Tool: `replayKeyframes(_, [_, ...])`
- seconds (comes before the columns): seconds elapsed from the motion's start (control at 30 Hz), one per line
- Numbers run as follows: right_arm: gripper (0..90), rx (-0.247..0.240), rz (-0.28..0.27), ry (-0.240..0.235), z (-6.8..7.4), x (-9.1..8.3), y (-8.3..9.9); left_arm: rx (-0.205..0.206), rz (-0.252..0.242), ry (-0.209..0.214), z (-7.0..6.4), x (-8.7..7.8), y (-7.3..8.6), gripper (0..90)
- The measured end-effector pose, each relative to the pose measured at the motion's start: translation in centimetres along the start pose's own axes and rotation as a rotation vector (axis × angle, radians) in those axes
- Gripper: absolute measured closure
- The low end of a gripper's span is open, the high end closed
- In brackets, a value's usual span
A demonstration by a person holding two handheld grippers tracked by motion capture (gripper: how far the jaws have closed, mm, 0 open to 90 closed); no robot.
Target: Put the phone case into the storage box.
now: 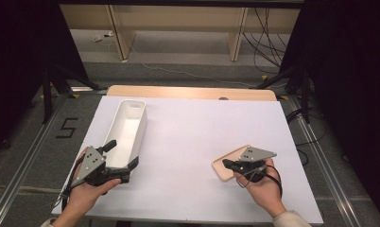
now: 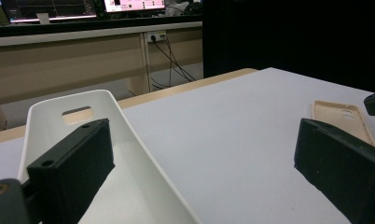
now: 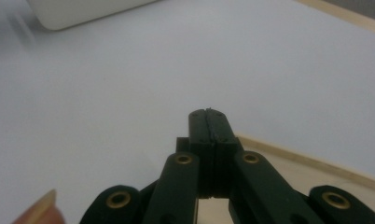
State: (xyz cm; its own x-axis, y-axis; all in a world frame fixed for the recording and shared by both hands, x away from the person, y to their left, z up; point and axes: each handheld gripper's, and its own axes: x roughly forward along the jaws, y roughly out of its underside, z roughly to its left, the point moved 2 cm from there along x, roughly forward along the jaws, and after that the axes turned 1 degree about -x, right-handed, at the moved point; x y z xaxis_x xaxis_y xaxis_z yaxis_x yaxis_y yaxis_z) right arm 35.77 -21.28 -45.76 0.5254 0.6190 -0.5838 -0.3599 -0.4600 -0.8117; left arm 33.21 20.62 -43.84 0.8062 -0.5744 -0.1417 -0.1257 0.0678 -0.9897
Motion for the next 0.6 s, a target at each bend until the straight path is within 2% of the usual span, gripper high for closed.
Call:
replayKeyframes(0.17, [90.0, 0.006, 0.052, -0.005, 0.1, 0.9, 0.1, -0.004, -0.007, 0.003, 0.0, 0.0, 0.0, 4.2])
replayKeyframes(0.33, [90.0, 0.01, 0.069, -0.003, 0.0, 1.1, 0.1, -0.002, -0.012, 0.007, 0.0, 0.1, 0.0, 4.2])
replayKeyframes(0.53, [90.0, 0.007, 0.115, -0.012, -0.1, 1.9, 0.4, 0.002, -0.004, 0.002, 0.0, 0.0, 0.0, 4.2])
replayKeyframes(0.57, [90.0, 0.036, 0.133, -0.01, 0.1, 1.8, 0.5, 0.002, -0.003, 0.001, 0.0, 0.0, 0.0, 4.2])
replayKeyframes(0.6, [90.0, 0.038, 0.127, 0.001, 0.1, 2.0, 0.6, 0.005, -0.003, 0.002, 0.0, 0.0, 0.0, 4.2])
